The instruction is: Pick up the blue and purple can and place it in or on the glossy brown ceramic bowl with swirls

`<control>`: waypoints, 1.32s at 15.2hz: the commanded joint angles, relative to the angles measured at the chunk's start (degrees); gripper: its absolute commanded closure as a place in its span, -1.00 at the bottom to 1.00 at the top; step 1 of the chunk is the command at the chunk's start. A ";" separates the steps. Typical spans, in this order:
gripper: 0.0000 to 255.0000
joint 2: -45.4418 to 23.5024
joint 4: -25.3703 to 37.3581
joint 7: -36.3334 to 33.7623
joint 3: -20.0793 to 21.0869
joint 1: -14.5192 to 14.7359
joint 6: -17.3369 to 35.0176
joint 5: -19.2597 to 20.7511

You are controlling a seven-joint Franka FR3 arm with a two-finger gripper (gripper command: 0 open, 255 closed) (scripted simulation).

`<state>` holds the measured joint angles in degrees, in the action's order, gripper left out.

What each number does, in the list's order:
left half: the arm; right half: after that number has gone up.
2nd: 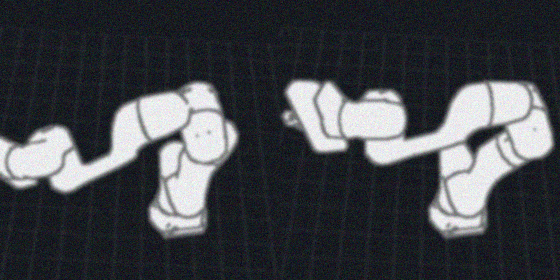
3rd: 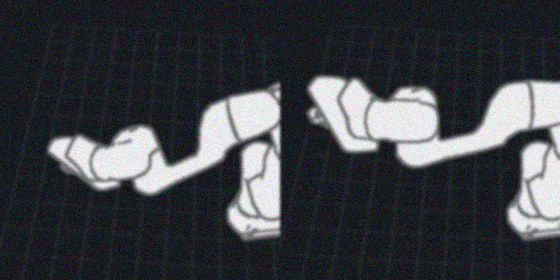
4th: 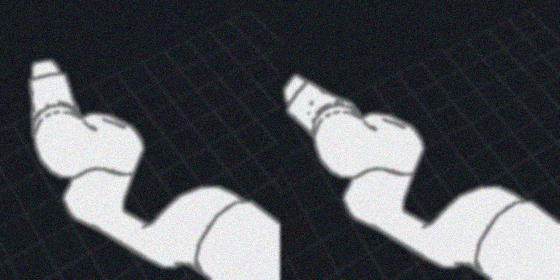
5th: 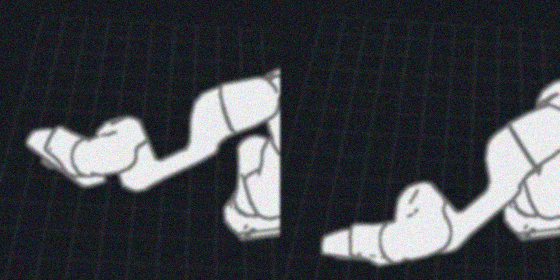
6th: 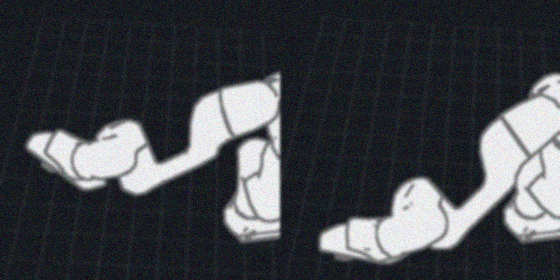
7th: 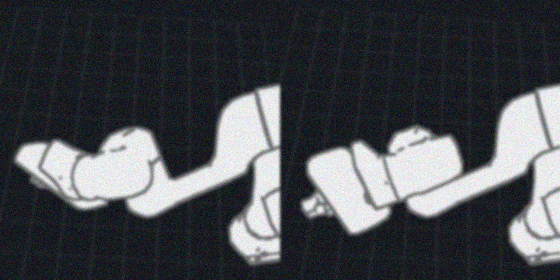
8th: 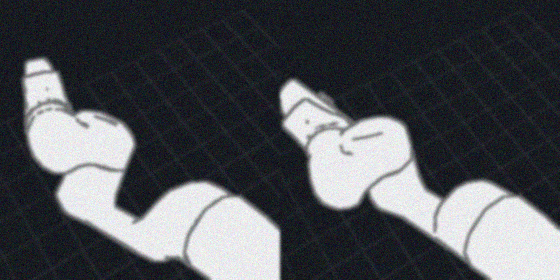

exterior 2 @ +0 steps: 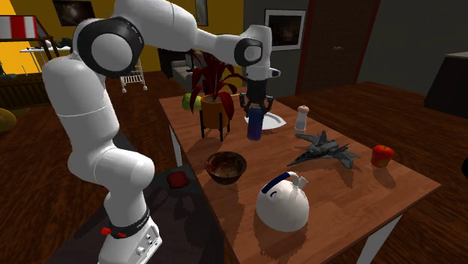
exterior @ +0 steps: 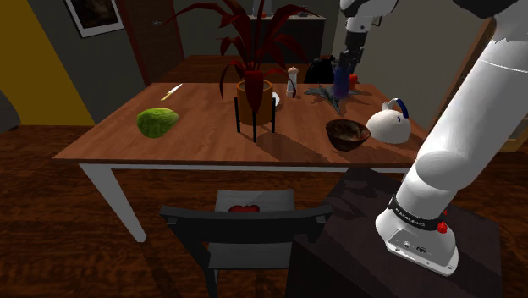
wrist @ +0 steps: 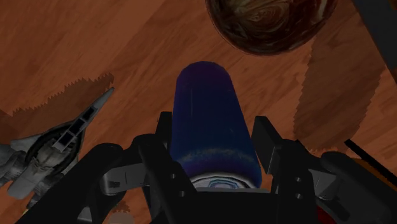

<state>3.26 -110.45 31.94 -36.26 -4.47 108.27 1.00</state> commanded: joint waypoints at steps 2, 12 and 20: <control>1.00 8.28 -6.31 -4.18 1.88 0.39 -0.54 4.89; 1.00 30.23 -22.64 -13.25 10.09 -3.26 -5.49 12.65; 1.00 29.61 -28.26 -13.36 8.79 -3.60 0.76 13.51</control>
<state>32.97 -138.15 18.51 -27.26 -8.01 108.29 14.38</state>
